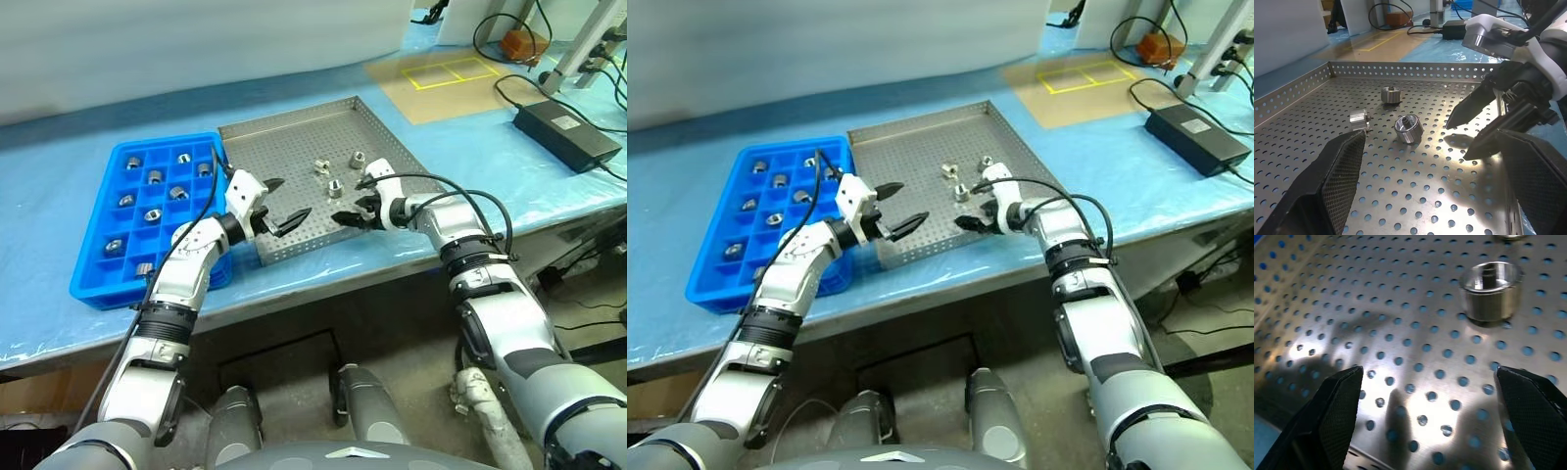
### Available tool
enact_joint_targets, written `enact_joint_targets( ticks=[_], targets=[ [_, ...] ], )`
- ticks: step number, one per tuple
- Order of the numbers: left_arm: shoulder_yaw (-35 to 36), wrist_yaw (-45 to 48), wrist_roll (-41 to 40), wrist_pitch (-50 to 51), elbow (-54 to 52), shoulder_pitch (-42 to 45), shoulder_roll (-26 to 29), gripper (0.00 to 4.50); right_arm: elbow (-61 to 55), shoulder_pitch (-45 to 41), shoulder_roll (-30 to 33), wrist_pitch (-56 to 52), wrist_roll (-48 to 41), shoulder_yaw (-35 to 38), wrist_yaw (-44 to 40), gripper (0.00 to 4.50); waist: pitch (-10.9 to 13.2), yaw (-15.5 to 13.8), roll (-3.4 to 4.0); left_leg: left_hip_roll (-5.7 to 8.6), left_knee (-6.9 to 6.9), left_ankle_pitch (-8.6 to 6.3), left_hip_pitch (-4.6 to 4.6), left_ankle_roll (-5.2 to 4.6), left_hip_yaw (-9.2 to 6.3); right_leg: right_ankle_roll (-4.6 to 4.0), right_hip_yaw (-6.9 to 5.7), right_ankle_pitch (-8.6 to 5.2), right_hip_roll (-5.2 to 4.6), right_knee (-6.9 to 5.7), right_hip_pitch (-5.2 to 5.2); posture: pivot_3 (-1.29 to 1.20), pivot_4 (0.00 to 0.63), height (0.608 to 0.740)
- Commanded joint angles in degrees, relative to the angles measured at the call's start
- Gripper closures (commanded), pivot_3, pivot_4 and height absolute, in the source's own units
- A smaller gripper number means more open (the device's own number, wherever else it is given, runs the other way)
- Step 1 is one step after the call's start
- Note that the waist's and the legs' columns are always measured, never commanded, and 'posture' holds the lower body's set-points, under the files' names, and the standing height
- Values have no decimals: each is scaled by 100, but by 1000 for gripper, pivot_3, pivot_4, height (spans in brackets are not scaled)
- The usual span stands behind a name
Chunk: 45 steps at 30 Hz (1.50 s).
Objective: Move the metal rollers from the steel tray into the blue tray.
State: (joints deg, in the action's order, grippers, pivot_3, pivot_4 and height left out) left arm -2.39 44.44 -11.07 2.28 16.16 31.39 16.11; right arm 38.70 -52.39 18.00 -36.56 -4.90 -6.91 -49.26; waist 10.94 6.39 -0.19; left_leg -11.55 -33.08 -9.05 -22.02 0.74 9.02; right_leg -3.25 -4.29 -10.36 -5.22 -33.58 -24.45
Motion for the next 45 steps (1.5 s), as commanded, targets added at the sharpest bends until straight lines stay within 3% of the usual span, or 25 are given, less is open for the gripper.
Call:
enact_joint_targets(
  ticks=[1,5,7,19,22,26,32,38,45],
  targets=[
    [26,-34,1,-130,-85,85,37,17,-981,392,12,-615,-267,-322,-517,0,-2,-74,-1,-7,1,-10,4,16,11,-29,-1,17,8,-11,0,-298,150,740],
    [11,-50,19,-129,-114,57,43,17,-1673,708,68,-953,-375,-488,-651,0,-6,-201,7,-27,30,-46,8,74,12,-48,-7,32,51,-18,-17,-292,150,740],
    [16,-59,23,-122,-124,47,51,17,-1807,707,54,-586,-391,-340,-512,0,-7,-242,5,-43,46,-49,4,79,12,-58,-2,29,76,-13,-31,-290,150,740],
    [-30,-77,63,-140,-90,57,73,17,-2781,-234,54,-405,-1815,1023,-620,0,-4,-342,12,-51,39,-63,8,109,58,-69,48,33,89,-28,-68,-290,150,740],
    [-35,-86,67,-155,-80,59,78,17,-2467,-450,-55,-94,-1772,1274,-140,0,-5,-387,11,-54,43,-60,9,103,62,-70,49,34,90,-27,-69,-288,150,740],
    [-17,-156,83,-187,-90,54,69,17,-734,-827,-94,819,-885,1330,1493,0,-5,-434,11,-54,45,-54,12,95,69,-71,53,34,92,-30,-71,-287,150,740],
    [88,-200,-18,-143,-242,11,106,17,1008,-1131,-140,1672,-54,1004,2678,0,-5,-488,11,-46,42,-64,1,110,73,-71,60,34,87,-30,-81,-260,150,740],
    [277,-222,-211,17,-706,-261,295,17,2055,-1280,-373,1635,-238,1227,2500,0,-4,-474,12,-58,45,-58,0,97,81,-72,63,34,95,-37,-92,-210,150,740],
    [339,-353,-236,145,-1000,-523,420,17,2056,-1269,-566,1410,-206,1020,1710,0,-3,-604,14,-71,7,-70,9,117,85,-76,66,32,95,-93,-96,-169,150,740]
  ],
)
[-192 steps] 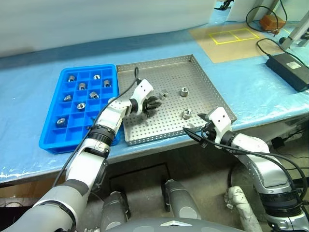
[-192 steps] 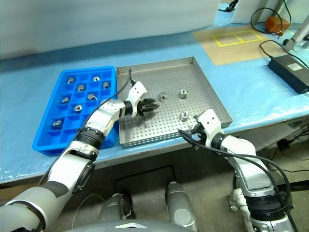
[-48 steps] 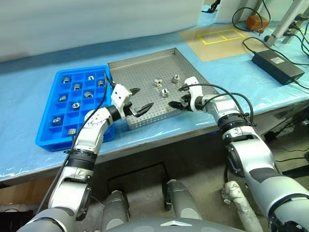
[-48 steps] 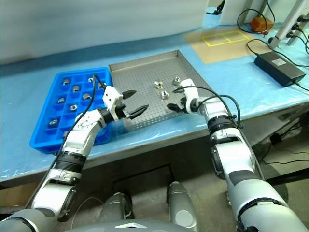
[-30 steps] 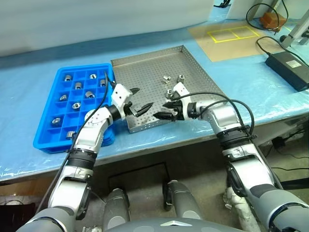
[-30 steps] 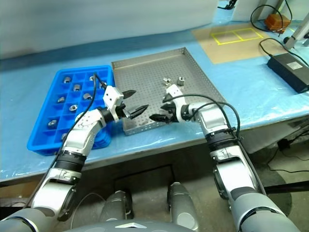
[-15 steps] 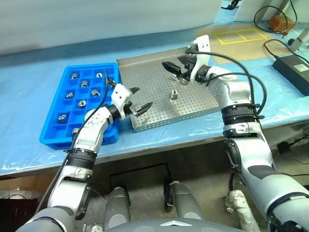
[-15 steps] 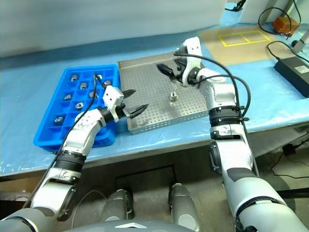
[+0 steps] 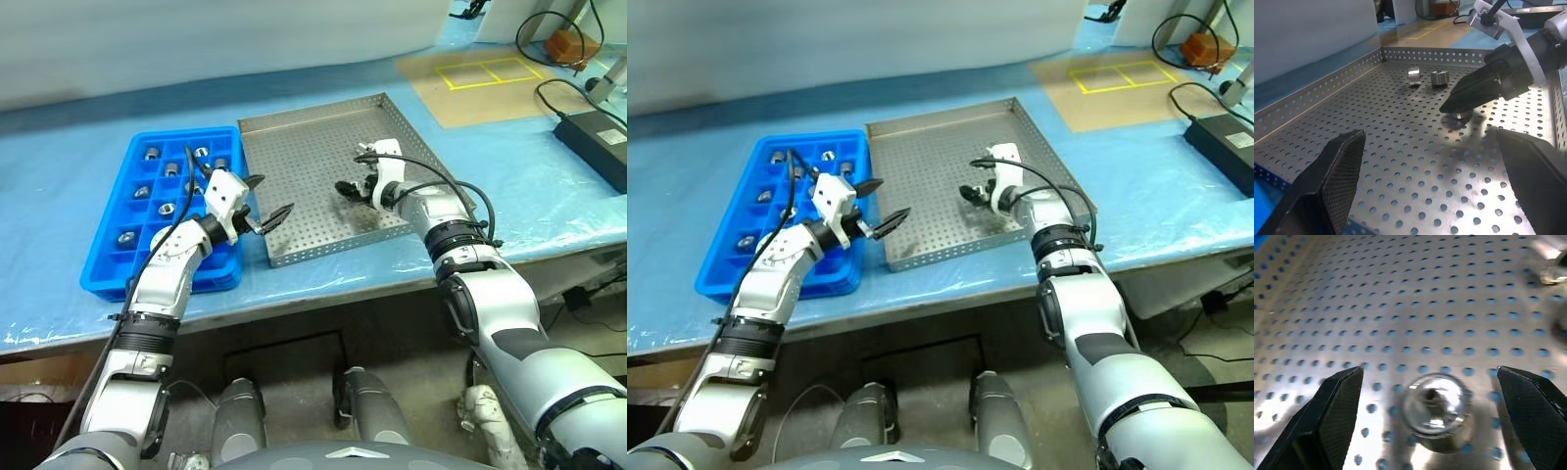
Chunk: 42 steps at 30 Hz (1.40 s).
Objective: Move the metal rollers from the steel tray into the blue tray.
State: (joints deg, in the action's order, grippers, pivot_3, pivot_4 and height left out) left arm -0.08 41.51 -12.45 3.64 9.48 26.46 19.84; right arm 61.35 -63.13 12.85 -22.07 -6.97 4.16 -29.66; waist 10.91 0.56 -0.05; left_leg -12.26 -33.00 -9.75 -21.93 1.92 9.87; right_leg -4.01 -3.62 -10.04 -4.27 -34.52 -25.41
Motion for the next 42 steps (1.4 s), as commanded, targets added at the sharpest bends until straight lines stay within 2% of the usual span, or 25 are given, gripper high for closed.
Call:
enact_joint_targets(
  ticks=[1,4,9,12,13,17,25,37,42],
  targets=[
    [108,-77,-96,21,-360,-52,49,17,-179,-179,-67,-24,73,-151,-262,0,0,-37,0,-3,-4,0,3,2,0,0,1,0,-1,-9,0,-169,150,740],
    [112,-146,-69,54,-445,-104,62,17,-104,-132,-83,82,233,-295,-261,0,0,-76,0,-6,-9,7,10,13,0,0,2,0,-1,-22,1,-157,150,740],
    [195,-246,-73,127,-630,-166,182,0,-206,-38,-137,202,433,-539,-431,1563,0,-124,0,-6,-8,13,14,23,0,-1,2,0,1,-25,1,-137,150,740],
    [247,-293,-81,156,-694,-201,275,0,-216,-45,-165,278,468,-568,-488,2649,0,-127,0,-6,-2,13,11,23,0,-2,2,-1,1,-23,-3,-129,150,740],
    [271,-310,-82,160,-706,-203,302,0,-266,-45,-185,408,468,-578,-553,2843,0,-133,0,-6,-2,13,12,23,1,-3,2,-2,1,-23,-2,-123,150,740],
    [441,-344,-182,268,-917,-250,446,0,-781,-49,-342,756,195,-467,-1077,2857,1,-136,1,-7,-2,13,2,23,2,-4,2,-2,1,-26,-15,-99,150,740],
    [861,-535,-335,574,-1714,-859,752,0,-986,-521,-724,1006,-144,-252,-1419,2857,1,-169,1,-16,-1,13,-14,23,4,-7,2,-3,2,-33,-37,3,150,740],
    [1698,-977,-542,1026,-3111,-2452,1049,0,-753,-890,-1432,1161,-237,-373,-2067,2857,2,-403,1,-40,13,16,-27,30,4,-13,1,-7,2,-33,-57,205,150,740],
    [1972,-1200,-530,1246,-3704,-3164,1044,0,-260,-1066,-1662,1340,-82,-432,-2001,2857,2,-540,1,-43,28,18,-23,33,4,-19,0,-11,2,-29,-60,271,150,740]
  ],
)
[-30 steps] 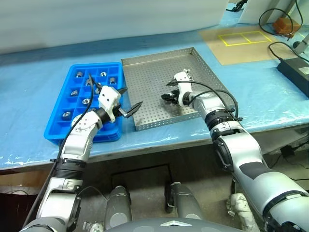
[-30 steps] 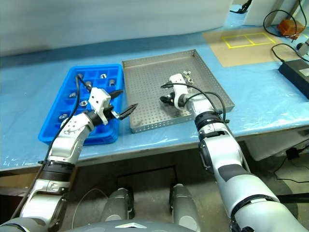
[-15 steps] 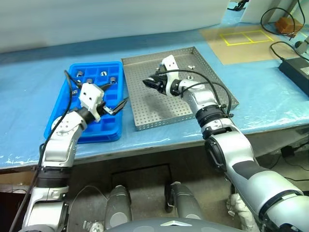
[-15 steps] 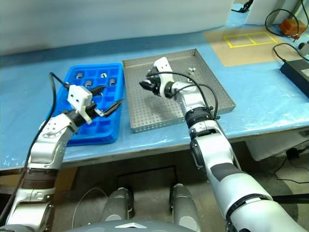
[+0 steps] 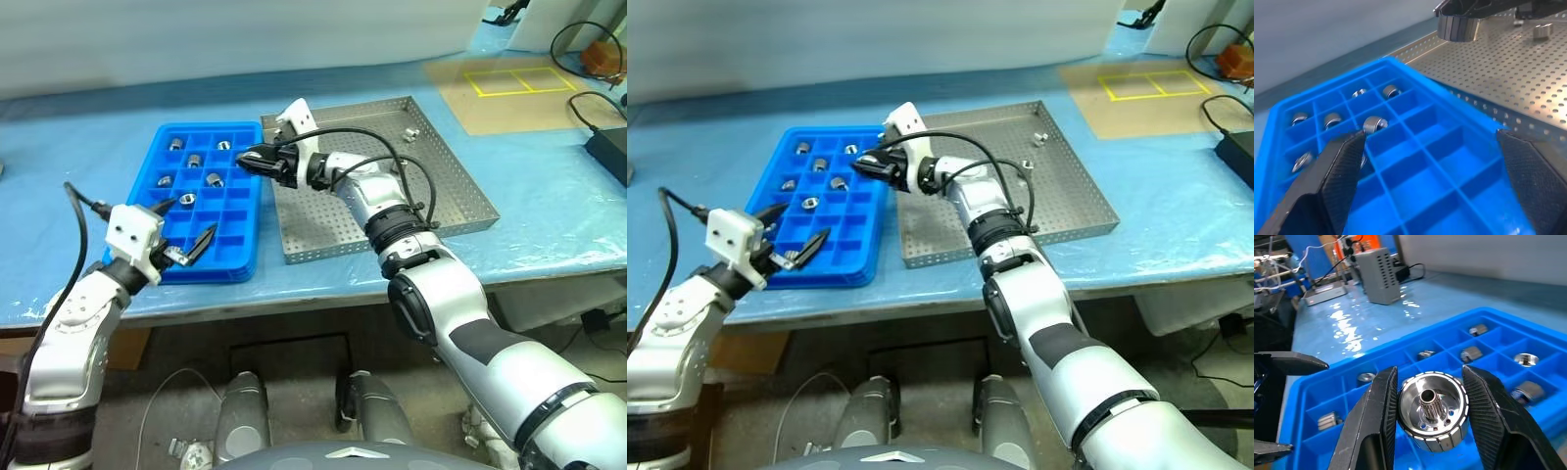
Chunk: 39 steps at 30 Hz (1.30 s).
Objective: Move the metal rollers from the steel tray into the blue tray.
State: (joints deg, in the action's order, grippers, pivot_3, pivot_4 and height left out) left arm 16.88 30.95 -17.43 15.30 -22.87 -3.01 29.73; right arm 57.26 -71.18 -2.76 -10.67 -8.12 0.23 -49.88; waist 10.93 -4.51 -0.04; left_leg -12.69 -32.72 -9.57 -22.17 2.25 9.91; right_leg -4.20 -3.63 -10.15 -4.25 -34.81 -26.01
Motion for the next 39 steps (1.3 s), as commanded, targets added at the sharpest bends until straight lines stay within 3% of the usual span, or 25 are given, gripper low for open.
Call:
enact_joint_targets(
  ticks=[1,12,18,32,39],
  targets=[
    [346,-197,-52,106,-588,-354,26,0,244,-280,-137,230,66,-58,29,2857,0,-84,0,-2,1,1,1,1,0,-1,-1,0,0,0,0,289,150,740],
    [811,-385,-59,-179,-795,-1273,-163,0,633,-231,-621,385,329,-388,-307,2857,2,-306,2,-4,9,0,1,3,-7,3,-1,-3,0,3,-2,393,150,740],
    [848,-393,-34,-390,-732,-1498,-239,0,839,-205,-768,527,459,-410,-117,2857,3,-436,3,-4,15,0,4,4,-8,7,0,-6,0,5,-1,420,150,740],
    [673,-427,58,-664,-704,-1797,-401,0,1448,-222,-918,982,636,-243,1205,2857,3,-467,3,-2,31,6,7,15,-12,13,0,-12,0,5,-6,446,150,740],
    [568,-579,76,-450,-954,-1752,-409,0,1461,-299,-1020,993,471,-34,1018,2857,2,-467,3,-2,32,6,7,15,-12,7,0,-9,1,5,-6,455,150,740]
  ],
)
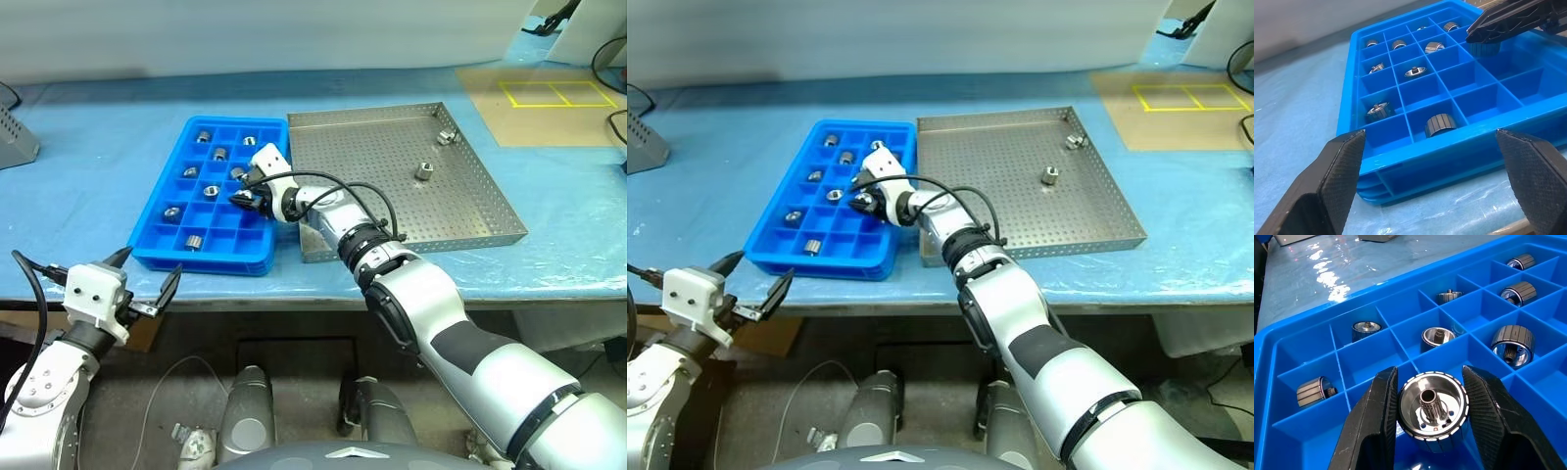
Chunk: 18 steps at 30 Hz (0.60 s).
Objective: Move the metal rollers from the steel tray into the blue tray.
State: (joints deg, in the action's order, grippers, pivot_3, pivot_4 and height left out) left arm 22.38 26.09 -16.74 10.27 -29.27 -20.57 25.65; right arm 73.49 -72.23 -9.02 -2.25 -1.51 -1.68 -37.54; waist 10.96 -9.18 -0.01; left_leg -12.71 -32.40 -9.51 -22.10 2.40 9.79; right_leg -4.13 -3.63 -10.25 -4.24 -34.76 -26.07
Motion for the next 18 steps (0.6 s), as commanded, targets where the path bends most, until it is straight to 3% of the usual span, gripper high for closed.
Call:
enact_joint_targets(
  ticks=[1,11,18],
  targets=[
    [4,-117,8,89,-360,1,-2,0,-181,-209,-434,156,-217,188,-291,2857,0,0,0,0,0,0,0,0,0,-2,0,1,0,0,0,462,150,740],
    [153,-560,133,431,-1006,-424,-222,0,-70,-272,-547,243,-194,259,-104,2857,0,-46,-1,0,1,0,0,0,-5,-5,0,2,0,0,0,555,150,740],
    [149,-778,202,561,-1359,-698,-405,0,-37,-274,-641,282,-107,210,-208,2857,0,-282,0,0,2,0,1,0,-39,23,0,-16,0,0,-1,603,150,740]
  ],
)
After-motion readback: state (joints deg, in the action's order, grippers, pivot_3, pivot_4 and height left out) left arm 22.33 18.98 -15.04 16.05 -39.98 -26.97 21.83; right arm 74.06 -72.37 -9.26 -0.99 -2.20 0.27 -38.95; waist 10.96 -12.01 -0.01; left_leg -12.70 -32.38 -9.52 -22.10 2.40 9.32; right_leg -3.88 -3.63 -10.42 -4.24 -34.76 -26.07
